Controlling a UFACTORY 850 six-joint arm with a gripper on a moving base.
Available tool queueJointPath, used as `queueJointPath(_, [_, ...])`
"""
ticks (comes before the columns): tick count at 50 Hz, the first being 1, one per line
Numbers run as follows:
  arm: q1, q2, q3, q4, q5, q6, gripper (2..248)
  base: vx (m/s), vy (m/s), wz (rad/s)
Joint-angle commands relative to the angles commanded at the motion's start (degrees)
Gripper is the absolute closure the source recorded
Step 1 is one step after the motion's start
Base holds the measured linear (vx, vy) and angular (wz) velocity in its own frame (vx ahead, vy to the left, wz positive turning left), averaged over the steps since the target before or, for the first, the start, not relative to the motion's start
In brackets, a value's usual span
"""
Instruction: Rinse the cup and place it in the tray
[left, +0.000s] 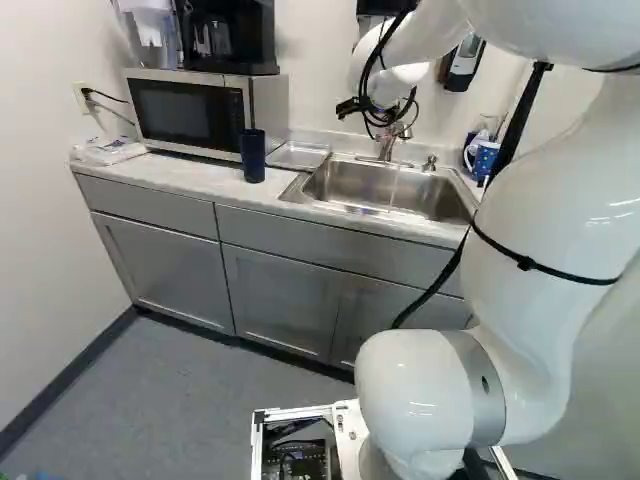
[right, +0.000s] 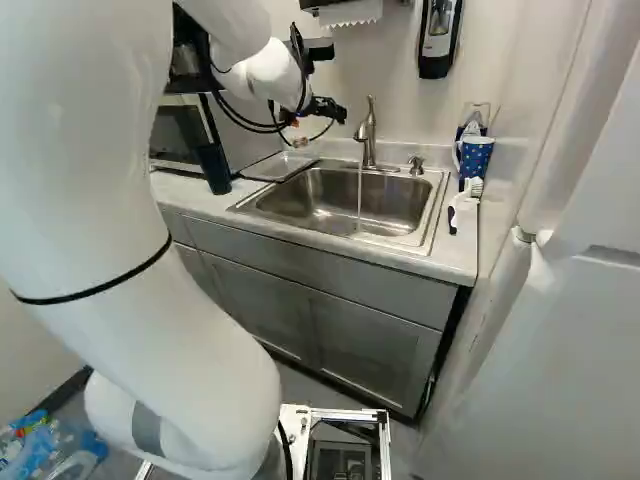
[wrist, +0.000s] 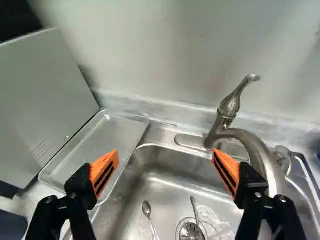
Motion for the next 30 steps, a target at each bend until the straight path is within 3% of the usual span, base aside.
queueJointPath(30, [-0.8,7.0,6.9,0.0,-11.0,0.0,3,0.0,0.0,0.0])
